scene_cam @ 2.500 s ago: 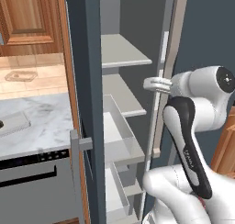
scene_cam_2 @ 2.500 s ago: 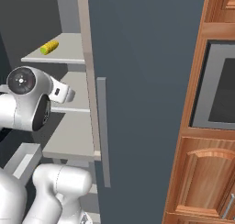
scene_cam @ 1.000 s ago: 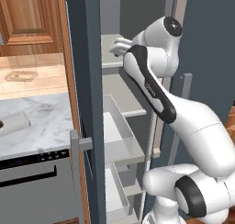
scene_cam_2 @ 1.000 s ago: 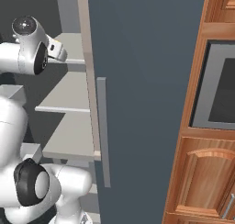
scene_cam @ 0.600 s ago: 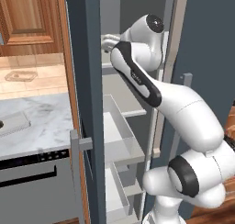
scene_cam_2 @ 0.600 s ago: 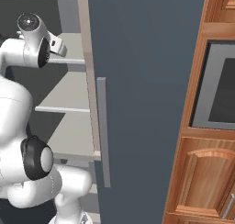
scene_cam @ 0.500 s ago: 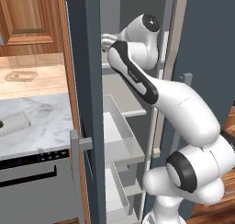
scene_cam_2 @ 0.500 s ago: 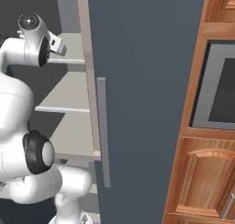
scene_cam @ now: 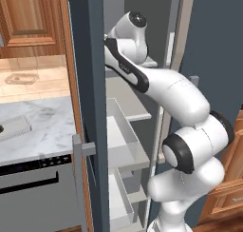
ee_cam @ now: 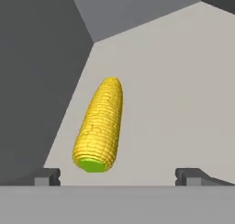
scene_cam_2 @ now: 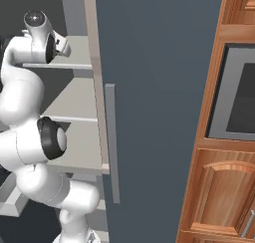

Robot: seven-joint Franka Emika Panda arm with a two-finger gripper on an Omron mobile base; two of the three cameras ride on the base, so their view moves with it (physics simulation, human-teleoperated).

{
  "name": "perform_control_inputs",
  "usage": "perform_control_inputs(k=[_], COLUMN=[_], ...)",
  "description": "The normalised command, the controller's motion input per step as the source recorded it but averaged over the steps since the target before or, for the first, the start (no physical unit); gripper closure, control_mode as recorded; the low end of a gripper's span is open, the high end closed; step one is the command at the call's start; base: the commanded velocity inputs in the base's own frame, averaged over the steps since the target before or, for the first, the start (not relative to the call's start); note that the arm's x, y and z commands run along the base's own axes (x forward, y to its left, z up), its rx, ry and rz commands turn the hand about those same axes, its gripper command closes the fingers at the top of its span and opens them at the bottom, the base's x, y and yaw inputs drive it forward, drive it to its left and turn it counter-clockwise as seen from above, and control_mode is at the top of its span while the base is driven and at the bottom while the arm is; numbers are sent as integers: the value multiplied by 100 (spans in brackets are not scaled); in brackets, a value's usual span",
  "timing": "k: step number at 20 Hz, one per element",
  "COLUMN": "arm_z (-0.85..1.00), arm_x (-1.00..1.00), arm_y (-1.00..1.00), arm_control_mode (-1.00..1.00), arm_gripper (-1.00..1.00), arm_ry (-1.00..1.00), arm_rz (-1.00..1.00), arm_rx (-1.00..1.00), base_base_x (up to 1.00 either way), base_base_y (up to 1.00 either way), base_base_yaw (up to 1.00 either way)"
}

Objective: Take the garlic and corn out of the freezer and place them in the tupperware container on the counter. Then put the tupperware containing the vegetables back in the freezer.

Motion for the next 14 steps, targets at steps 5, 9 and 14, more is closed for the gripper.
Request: perform_control_inputs(k=[5, 9, 14], arm_z=[-3, -15, -23], arm_x=[57, 57, 27], arm_y=[21, 17, 14], arm_control_mode=[-100, -100, -100], arm_gripper=[-100, -100, -100], arm_ry=[11, 13, 10], arm_rz=[0, 0, 0], arm_rx=[0, 0, 0], base_base_x=[0, 0, 0], base_base_y=[0, 0, 0], base_base_yaw=[0, 0, 0])
